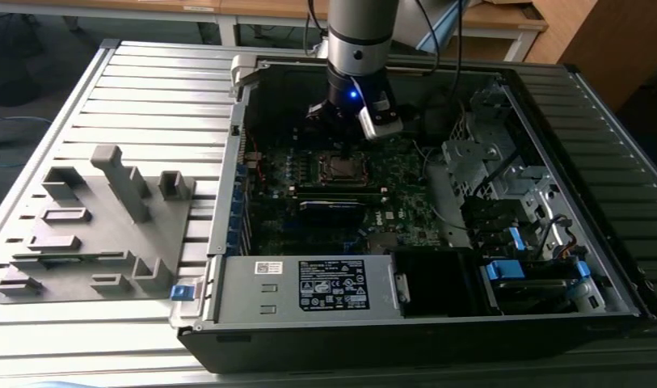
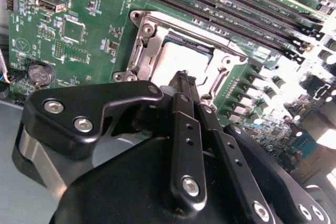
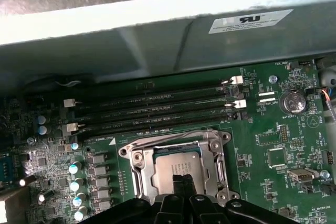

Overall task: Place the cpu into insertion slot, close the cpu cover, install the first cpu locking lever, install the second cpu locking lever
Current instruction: 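Install the second cpu locking lever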

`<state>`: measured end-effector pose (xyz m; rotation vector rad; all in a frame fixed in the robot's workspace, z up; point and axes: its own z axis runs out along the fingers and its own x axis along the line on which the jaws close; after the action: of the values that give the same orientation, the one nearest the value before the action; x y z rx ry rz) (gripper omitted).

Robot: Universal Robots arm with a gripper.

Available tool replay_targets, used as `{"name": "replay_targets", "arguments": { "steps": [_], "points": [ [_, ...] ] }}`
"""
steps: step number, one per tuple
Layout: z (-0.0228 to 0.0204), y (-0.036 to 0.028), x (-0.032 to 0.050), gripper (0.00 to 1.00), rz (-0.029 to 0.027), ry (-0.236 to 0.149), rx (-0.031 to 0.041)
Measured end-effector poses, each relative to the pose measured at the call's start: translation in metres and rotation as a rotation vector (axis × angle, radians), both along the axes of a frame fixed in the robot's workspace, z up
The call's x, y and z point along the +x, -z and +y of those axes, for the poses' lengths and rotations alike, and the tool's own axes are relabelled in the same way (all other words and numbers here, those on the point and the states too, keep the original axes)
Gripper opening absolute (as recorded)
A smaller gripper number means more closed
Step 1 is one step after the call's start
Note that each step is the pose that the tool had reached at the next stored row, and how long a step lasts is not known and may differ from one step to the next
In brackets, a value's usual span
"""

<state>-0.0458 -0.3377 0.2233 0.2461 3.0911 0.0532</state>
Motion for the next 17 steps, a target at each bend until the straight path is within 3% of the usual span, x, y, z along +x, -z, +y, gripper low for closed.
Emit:
{"name": "replay_targets", "arguments": {
  "steps": [1,10,17],
  "points": [
    [-0.0017,-0.0009,0.0,0.11,0.0,0.0,0.0],
    [-0.0017,-0.0036,0.0,0.11,0.0,0.0,0.0],
    [-0.0017,-0.0097,0.0,0.11,0.0,0.0,0.0]
  ]
}}
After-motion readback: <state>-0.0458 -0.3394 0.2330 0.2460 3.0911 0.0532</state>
